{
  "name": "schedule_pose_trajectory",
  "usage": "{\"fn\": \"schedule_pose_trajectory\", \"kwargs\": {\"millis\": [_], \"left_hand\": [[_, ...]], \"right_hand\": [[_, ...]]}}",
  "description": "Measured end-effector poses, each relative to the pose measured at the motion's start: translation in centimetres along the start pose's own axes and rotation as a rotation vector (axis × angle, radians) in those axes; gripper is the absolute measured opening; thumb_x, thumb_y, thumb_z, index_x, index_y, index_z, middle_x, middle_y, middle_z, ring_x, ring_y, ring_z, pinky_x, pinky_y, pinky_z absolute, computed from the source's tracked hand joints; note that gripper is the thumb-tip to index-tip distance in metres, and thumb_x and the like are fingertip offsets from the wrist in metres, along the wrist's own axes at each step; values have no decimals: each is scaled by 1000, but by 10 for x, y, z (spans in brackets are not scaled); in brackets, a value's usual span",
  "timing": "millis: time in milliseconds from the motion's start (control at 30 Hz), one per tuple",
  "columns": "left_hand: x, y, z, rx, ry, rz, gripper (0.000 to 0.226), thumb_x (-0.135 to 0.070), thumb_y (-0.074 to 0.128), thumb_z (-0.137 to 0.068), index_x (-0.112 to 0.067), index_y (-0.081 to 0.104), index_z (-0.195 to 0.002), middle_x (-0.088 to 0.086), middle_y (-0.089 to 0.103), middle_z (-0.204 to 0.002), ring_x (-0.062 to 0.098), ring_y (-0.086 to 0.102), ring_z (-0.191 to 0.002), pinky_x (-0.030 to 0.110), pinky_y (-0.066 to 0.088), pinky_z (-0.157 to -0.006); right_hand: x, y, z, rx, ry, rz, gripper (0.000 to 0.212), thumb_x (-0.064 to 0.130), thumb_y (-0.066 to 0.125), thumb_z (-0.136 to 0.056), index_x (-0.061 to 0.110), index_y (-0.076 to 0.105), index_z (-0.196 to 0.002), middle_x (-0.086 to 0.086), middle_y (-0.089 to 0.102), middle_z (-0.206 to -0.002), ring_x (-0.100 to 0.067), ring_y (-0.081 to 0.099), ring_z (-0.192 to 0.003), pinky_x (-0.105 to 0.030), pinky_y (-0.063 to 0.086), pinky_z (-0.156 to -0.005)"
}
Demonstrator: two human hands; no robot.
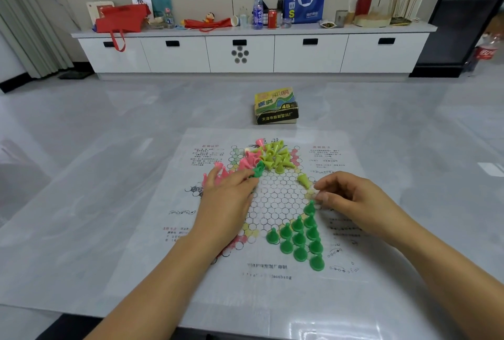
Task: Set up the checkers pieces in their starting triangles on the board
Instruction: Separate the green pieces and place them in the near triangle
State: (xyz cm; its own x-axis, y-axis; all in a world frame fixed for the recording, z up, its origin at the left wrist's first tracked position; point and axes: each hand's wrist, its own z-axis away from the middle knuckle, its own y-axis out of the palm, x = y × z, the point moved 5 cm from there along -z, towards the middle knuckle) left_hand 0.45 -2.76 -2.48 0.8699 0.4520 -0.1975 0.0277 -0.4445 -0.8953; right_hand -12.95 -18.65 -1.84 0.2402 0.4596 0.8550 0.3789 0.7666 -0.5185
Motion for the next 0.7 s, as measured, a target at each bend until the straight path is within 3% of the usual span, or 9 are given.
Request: {"fn": "schedule_pose_trajectory", "kwargs": {"millis": [100, 167, 267, 367, 500, 633, 700], "left_hand": [[-8, -2, 2, -18, 68, 8, 18, -14, 63, -73, -21, 69, -89, -5, 71, -94, 16, 68, -83, 55, 37, -96], [-15, -3, 4, 10, 124, 101, 18, -19, 55, -78, -21, 68, -90, -6, 70, -89, 17, 67, -80, 39, 37, -94], [-27, -3, 6, 79, 152, 178, 28, -18, 49, -83, -19, 64, -108, -2, 68, -98, 18, 63, -88, 30, 38, -86], [-22, -5, 3, 80, -32, 355, 39, -11, 56, -86, -19, 50, -124, -5, 58, -107, 12, 54, -95, 28, 41, -89], [-14, -2, 1, 62, -86, 388, 17, -10, 60, -83, -12, 58, -100, -6, 52, -98, 10, 48, -88, 11, 37, -75], [-11, 1, -2, 65, -91, 461, 15, -10, 64, -80, -13, 64, -95, -9, 57, -92, 6, 51, -82, 9, 35, -72], [-14, 2, -1, 81, -83, 495, 17, -10, 65, -80, -15, 66, -96, -13, 58, -86, -2, 51, -78, 6, 35, -71]], "right_hand": [[0, 1, -1, 2, -3, 11, 8, 20, 62, -84, 25, 63, -90, -1, 72, -87, -26, 66, -88, -44, 52, -87], [0, 1, -1, 6, -6, 21, 7, 20, 61, -84, 25, 63, -89, 0, 72, -86, -24, 66, -88, -41, 52, -86], [-1, 2, -1, 12, -9, 30, 7, 19, 60, -85, 24, 63, -89, 2, 72, -86, -21, 66, -87, -36, 52, -83], [-1, 2, -1, 13, -14, 35, 8, 17, 59, -86, 23, 63, -90, 2, 72, -86, -18, 66, -86, -31, 52, -80], [-2, 3, -1, 23, -24, 19, 8, 17, 60, -86, 23, 63, -90, 2, 72, -86, -16, 66, -84, -26, 52, -78], [-1, 3, -2, 22, -37, 27, 9, 16, 59, -86, 23, 63, -89, 1, 71, -84, -13, 66, -82, -21, 50, -76], [4, 4, -2, -3, -68, 33, 13, 14, 58, -87, 26, 62, -85, 3, 70, -81, -6, 63, -74, -12, 48, -67]]}}
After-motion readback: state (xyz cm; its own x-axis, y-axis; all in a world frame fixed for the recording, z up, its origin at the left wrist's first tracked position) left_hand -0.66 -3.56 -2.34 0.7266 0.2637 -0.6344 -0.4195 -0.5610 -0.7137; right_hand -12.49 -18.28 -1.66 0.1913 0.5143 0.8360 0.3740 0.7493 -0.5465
